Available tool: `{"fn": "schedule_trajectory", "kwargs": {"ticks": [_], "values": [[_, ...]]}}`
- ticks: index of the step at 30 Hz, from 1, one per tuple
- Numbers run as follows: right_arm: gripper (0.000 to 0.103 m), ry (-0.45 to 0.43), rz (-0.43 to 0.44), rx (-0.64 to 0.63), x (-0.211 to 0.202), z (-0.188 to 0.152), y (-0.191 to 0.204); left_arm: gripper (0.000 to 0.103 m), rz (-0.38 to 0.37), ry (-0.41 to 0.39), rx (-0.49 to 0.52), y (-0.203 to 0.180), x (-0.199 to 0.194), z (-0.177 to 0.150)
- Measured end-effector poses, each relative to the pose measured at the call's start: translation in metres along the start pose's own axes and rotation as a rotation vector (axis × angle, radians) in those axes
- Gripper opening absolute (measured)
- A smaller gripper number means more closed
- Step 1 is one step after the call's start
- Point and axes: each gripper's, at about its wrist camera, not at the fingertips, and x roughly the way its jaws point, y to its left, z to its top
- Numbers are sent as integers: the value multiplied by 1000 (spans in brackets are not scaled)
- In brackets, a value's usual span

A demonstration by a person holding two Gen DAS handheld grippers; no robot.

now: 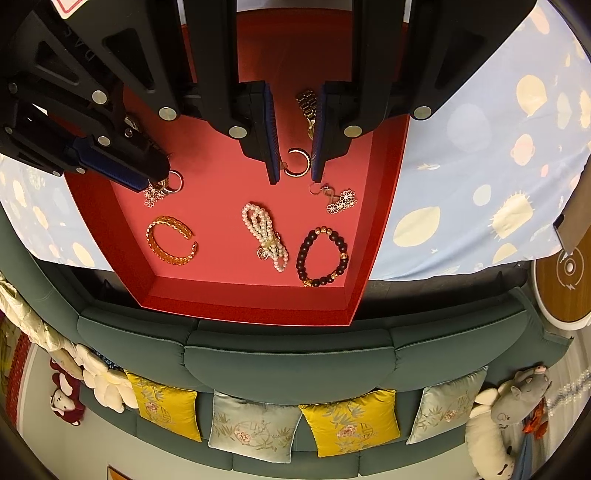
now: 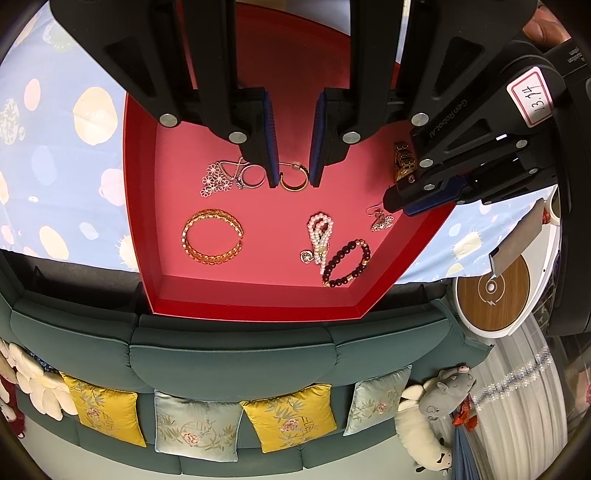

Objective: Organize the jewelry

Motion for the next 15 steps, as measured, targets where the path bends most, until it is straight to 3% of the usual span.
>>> {"fn": "schedule_trajectory", "kwargs": {"ticks": [10,12,14,15], "values": [[16,9,-1,-2,9,-4,-1,16,5,7,1,-1,6,-4],[17,10,-8,-6,11,-4,0,21,13,5,-15,2,7,-3],[37,0,-20,-2,10,-5,0,39,26,-7,-31,5,5,-2],[38,-21,-38,0,7,-5,-1,43,33,-15,-39,7,2,-1]]}}
